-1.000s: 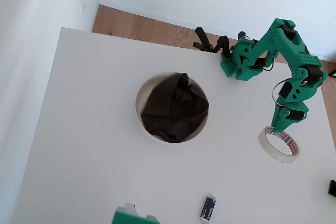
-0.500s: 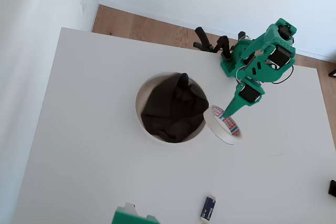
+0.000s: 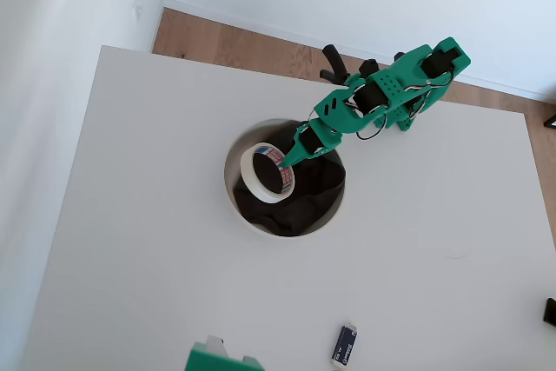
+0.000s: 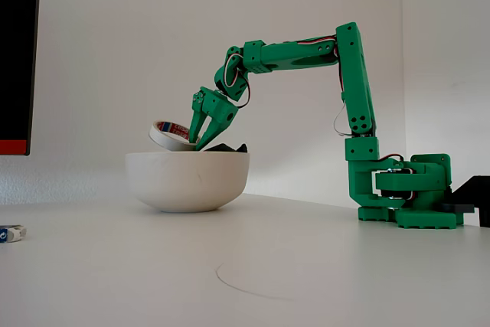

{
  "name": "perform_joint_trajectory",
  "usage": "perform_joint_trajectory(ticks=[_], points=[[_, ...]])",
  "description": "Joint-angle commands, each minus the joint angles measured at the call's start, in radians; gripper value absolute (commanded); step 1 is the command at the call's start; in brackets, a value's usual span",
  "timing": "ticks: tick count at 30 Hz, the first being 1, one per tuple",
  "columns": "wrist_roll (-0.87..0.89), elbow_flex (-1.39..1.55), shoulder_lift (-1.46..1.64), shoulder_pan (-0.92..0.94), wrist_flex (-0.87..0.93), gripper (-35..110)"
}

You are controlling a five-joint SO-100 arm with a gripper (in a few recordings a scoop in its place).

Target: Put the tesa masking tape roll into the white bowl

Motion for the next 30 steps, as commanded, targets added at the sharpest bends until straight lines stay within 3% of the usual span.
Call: perform_joint_trajectory(ticks=[1, 10, 12, 13, 30], points=[[0.0, -0.083, -0.041, 0.044, -0.054, -8], [0.032, -0.08, -0.187, 0.061, -0.117, -8], [0.051, -0.081, -0.176, 0.06, -0.106, 18], [0.052, -0.081, -0.169, 0.057, -0.101, 22], [0.051, -0.115, -0.072, 0.043, -0.052, 8]])
